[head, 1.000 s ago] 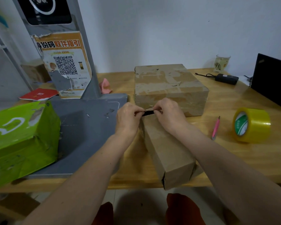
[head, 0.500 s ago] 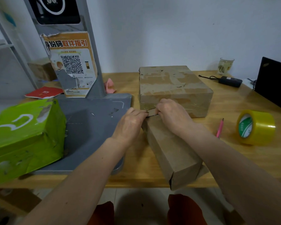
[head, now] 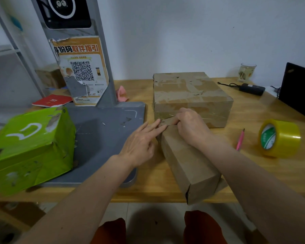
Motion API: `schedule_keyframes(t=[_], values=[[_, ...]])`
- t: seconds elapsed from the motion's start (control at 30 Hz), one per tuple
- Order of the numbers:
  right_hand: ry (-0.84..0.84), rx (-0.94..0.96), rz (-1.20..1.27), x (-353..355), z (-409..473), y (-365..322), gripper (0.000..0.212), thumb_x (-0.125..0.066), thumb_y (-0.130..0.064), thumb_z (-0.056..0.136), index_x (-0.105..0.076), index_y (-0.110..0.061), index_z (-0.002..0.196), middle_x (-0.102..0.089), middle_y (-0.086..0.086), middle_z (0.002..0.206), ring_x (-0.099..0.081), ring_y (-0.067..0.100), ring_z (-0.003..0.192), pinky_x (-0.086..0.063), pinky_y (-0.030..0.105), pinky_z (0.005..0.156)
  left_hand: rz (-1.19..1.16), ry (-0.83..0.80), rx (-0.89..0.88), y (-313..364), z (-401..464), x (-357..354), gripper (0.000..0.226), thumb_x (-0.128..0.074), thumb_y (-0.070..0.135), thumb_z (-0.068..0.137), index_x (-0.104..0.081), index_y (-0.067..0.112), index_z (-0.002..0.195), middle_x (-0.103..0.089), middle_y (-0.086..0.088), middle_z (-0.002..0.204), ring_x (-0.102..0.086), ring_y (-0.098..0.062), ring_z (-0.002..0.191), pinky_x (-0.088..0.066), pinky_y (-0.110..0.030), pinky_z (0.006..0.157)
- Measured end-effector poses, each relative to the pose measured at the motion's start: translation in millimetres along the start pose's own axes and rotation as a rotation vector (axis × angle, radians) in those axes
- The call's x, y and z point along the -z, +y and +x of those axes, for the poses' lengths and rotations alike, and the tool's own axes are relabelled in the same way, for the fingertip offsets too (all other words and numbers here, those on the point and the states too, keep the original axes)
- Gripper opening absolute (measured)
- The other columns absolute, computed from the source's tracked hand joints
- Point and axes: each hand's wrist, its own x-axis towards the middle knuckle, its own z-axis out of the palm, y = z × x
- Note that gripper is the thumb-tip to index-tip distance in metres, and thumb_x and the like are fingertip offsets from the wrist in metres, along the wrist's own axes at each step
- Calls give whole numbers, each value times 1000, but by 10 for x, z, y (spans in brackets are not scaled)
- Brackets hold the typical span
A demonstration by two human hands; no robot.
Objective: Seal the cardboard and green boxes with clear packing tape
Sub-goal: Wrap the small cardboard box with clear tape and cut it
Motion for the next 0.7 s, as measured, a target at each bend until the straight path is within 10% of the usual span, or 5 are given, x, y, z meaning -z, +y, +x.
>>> schedule_keyframes(t=[0.27,0.47,0.7], values=[[-216,-158,317,-8,-72,116,40,-39,-16,102,-51,-14,140,-49,2,146,-40,21,137,-28,27,111,-142,71,100,123,-41,-135,75,-49,-7,89,-35,37,148,-18,7,162,-8,-17,150,-17,-29,118],[-275,-138,589,-7,-118,164,36,-41,-13,103,-57,-19,135,-49,-6,143,-37,8,136,-23,15,102,-291,25,234,180,-67,-163,90,-55,2,89,-8,41,155,-27,7,159,-33,-15,141,-34,-34,113],[-236,-182,665,-70,-95,107,33,-43,-14,102,-62,-20,129,-52,-5,139,-41,8,127,-29,23,101,-232,-45,228,220,68,-132,85,-55,-1,86,-17,29,155,-13,15,162,-36,-19,141,-37,-35,111]])
